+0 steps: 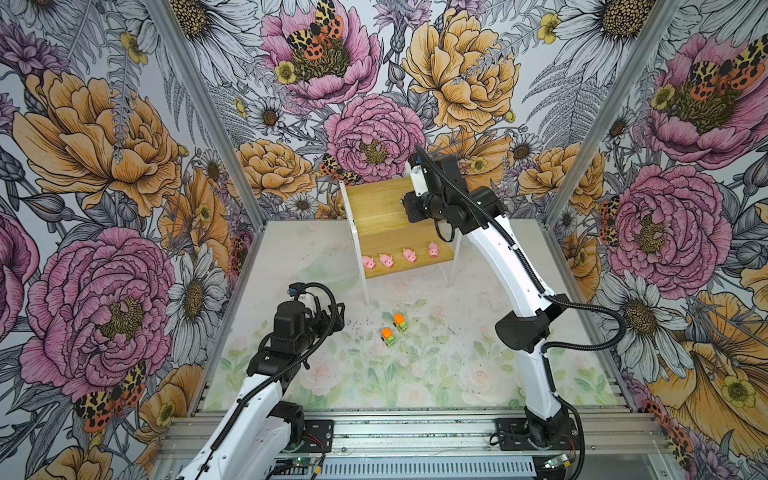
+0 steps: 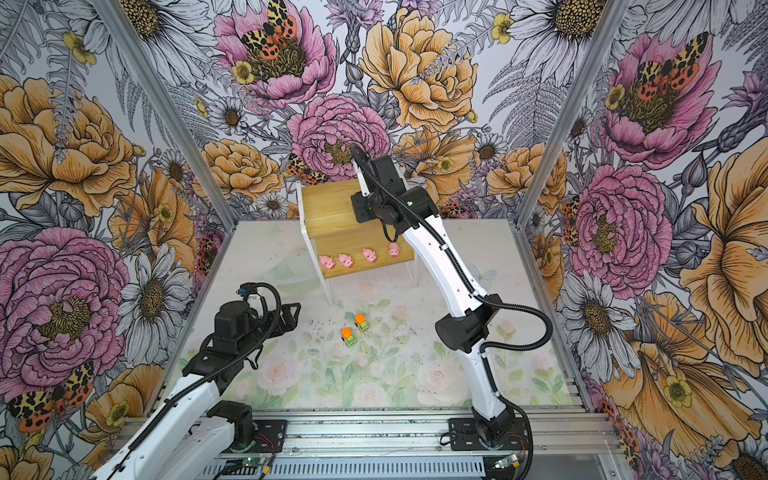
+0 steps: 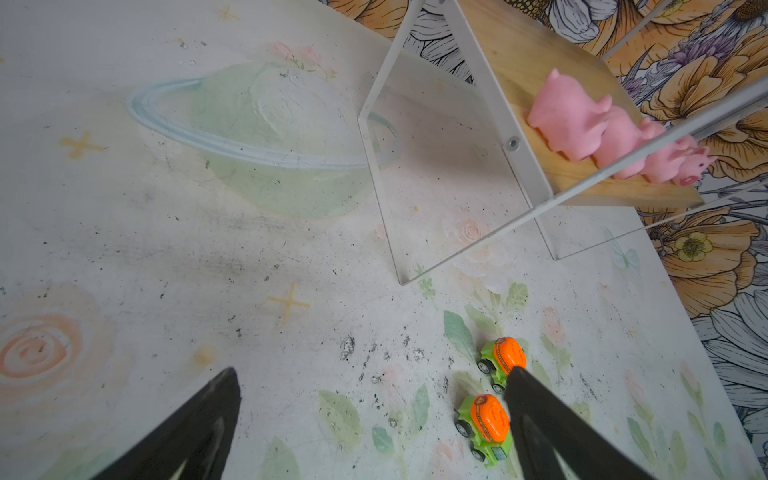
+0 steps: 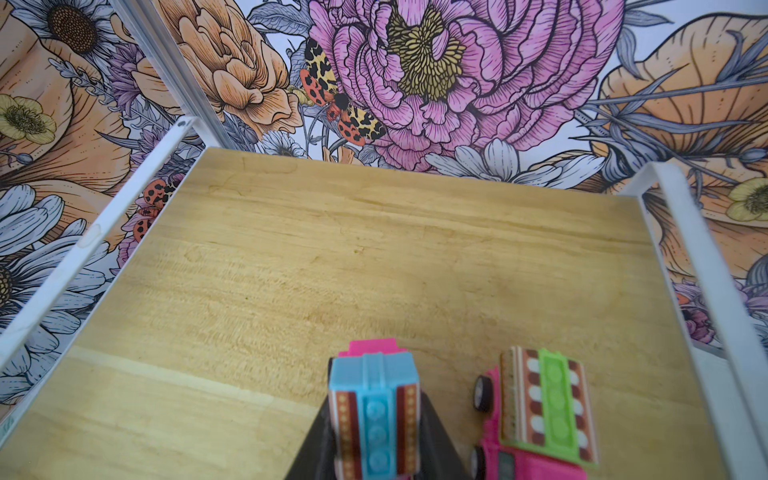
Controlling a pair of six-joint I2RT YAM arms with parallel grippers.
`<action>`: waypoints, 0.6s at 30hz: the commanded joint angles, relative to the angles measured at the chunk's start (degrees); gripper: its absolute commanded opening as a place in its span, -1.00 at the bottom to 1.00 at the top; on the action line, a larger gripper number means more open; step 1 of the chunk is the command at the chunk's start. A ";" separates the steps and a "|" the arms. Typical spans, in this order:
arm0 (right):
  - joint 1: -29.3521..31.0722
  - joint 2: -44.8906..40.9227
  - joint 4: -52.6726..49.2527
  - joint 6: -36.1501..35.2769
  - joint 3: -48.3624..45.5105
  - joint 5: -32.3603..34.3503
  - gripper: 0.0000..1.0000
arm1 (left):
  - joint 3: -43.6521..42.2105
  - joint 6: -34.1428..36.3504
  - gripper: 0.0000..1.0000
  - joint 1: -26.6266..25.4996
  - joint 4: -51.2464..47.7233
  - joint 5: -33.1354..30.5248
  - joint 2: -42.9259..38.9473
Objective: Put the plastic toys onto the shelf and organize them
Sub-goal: 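Lower the truck beside the green-roof truck and open the right gripper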
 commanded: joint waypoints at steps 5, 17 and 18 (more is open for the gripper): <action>0.60 -0.01 -0.47 0.51 -0.98 1.08 -0.48 | 0.93 0.41 0.97 0.24 -0.20 -1.37 -0.71; 0.99 -0.29 -0.46 0.18 -1.16 1.43 -0.24 | 0.91 0.41 0.98 0.21 -0.31 -1.19 -0.88; 0.95 -0.27 -0.47 0.14 -1.10 1.41 -0.22 | 0.89 0.41 0.98 0.22 -0.36 -1.24 -0.97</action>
